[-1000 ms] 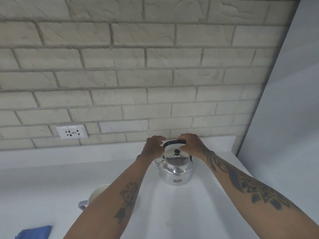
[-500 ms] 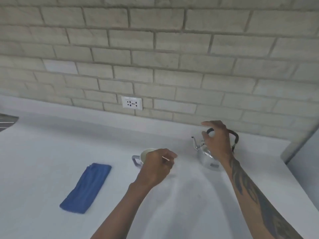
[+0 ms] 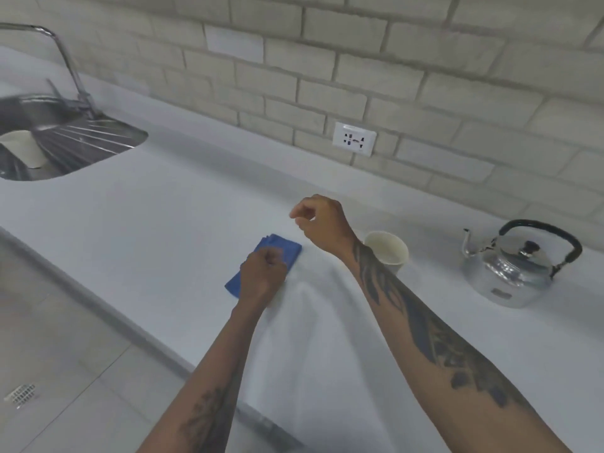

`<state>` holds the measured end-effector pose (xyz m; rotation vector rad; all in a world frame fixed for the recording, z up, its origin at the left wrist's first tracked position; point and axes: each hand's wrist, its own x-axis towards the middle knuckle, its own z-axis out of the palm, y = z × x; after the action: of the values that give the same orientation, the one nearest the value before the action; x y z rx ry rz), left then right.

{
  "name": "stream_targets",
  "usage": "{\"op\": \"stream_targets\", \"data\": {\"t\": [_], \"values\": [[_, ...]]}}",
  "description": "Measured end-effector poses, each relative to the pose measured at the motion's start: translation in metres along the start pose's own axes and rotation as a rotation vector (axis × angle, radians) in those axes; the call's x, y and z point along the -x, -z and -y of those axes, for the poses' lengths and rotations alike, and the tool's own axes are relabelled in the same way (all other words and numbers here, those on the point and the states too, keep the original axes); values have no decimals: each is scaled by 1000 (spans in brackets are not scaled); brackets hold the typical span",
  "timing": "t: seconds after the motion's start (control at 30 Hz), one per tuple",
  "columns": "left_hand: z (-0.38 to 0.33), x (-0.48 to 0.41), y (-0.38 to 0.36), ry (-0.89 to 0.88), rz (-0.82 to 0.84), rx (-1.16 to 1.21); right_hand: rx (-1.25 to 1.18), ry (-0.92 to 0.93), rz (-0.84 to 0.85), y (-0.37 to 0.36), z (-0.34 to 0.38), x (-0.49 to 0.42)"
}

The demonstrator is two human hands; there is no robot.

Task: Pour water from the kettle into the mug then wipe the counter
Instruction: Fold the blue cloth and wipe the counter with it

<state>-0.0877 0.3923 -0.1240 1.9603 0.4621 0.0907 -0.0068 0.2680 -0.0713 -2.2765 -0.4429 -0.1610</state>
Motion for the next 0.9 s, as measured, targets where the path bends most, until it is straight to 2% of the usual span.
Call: {"op": "stream_targets", "data": {"t": [0.13, 0.23, 0.43, 0.63, 0.9], "values": [[10, -22, 13, 39, -10, -63, 45, -116, 157, -42, -2, -16], [19, -32, 22, 39, 1, -159, 99, -214, 213, -60, -9, -25], [49, -38, 18, 10, 42, -548, 296, -304, 292, -78, -28, -33], [61, -44, 13, -124, -23, -778, 417, -342, 328, -91, -39, -31], [65, -61, 15, -92, 53, -830, 509, -381, 312, -104, -48, -29]]}}
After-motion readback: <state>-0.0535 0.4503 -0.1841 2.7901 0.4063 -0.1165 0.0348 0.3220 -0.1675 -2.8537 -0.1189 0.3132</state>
